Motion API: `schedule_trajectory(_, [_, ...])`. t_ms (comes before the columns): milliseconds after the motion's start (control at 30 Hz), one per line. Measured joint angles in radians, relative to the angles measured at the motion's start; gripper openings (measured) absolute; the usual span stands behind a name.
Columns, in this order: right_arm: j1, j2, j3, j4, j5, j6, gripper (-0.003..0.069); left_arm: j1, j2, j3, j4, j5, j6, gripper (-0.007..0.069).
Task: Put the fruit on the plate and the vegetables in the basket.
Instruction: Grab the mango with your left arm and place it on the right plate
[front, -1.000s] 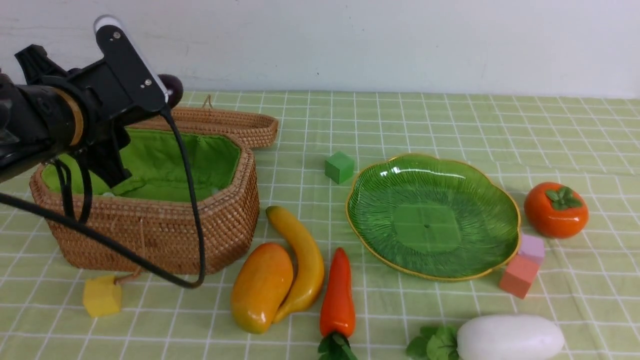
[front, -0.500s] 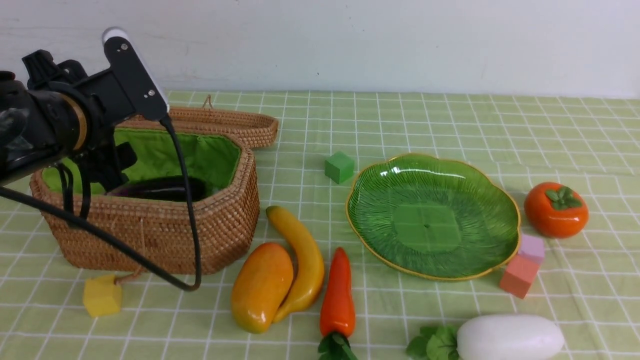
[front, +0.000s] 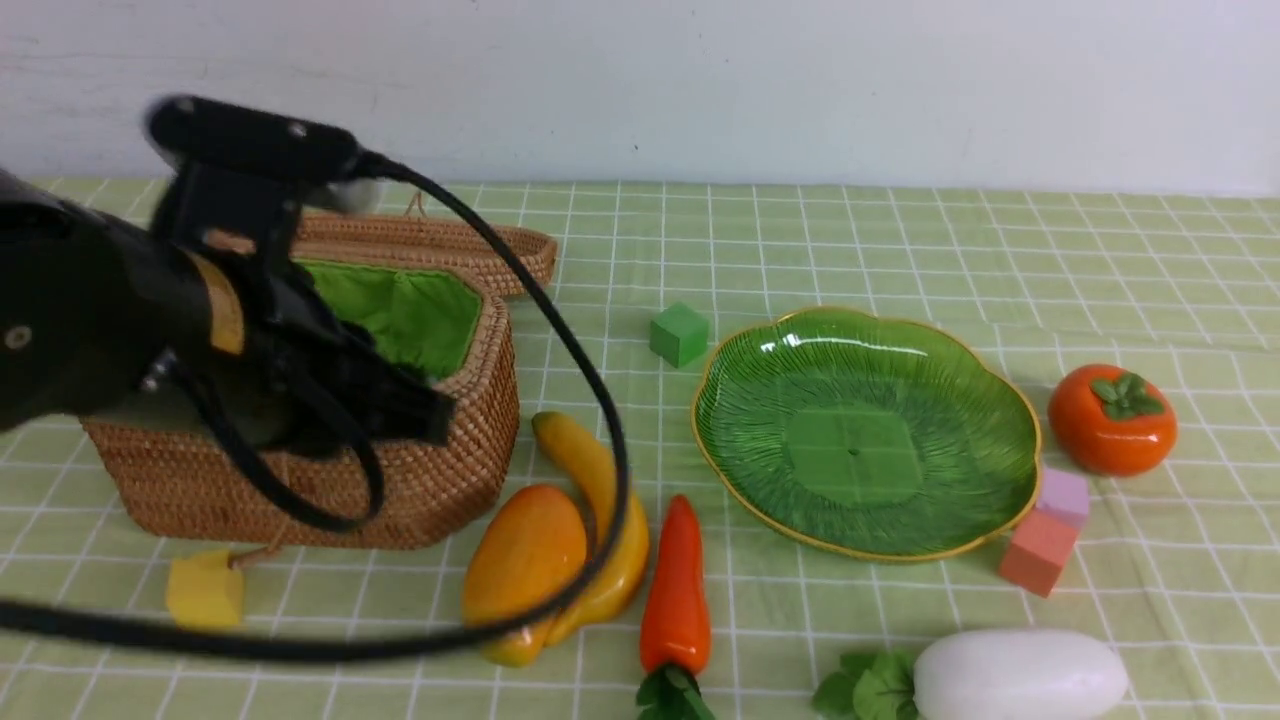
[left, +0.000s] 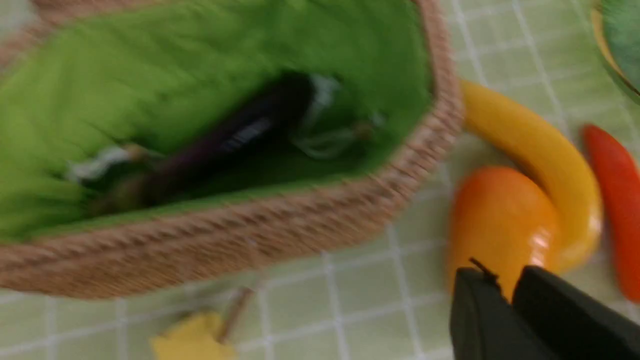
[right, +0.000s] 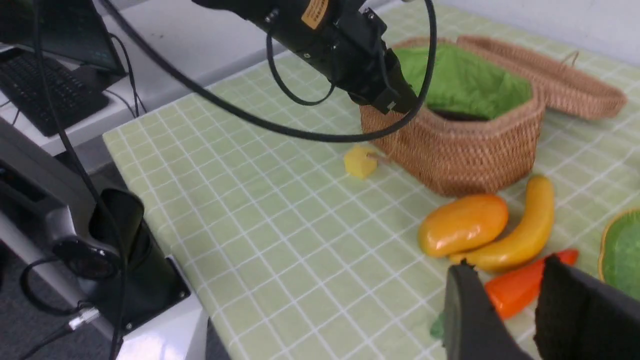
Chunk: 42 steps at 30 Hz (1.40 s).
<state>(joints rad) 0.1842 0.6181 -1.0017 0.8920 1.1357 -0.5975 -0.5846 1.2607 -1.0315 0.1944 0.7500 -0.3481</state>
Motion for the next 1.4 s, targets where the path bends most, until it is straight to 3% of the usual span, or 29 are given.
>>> schedule_trajectory(133, [0.000,0.000,0.000,-0.077,0.050,0.082,0.0213,-0.152,0.046,-0.001,-0.047,0.085,-0.052,-0.0013])
schedule_trajectory(300, [0.000,0.000,0.000,-0.121,0.063,0.123,0.0213,-0.203,0.150,-0.001,-0.043,0.092,-0.104,0.0028])
schedule_trajectory(400, [0.000,0.000,0.000,-0.124,0.067,0.131,0.0216,-0.186,0.229,-0.001,-0.006,0.066,-0.120,0.0146])
schedule_trajectory(600, [0.000,0.000,0.000,-0.125,0.086,0.134,0.0221,-0.101,0.338,-0.001,0.021,-0.058,-0.233,0.0507])
schedule_trajectory(700, [0.000,0.000,0.000,-0.125,0.086,0.134,0.0221,-0.083,0.359,-0.002,0.022,-0.109,-0.249,0.0600])
schedule_trajectory(1400, [0.000,0.000,0.000,-0.126,0.111,0.136,0.0232,-0.078,0.495,-0.007,0.252,-0.212,-0.345,0.0591])
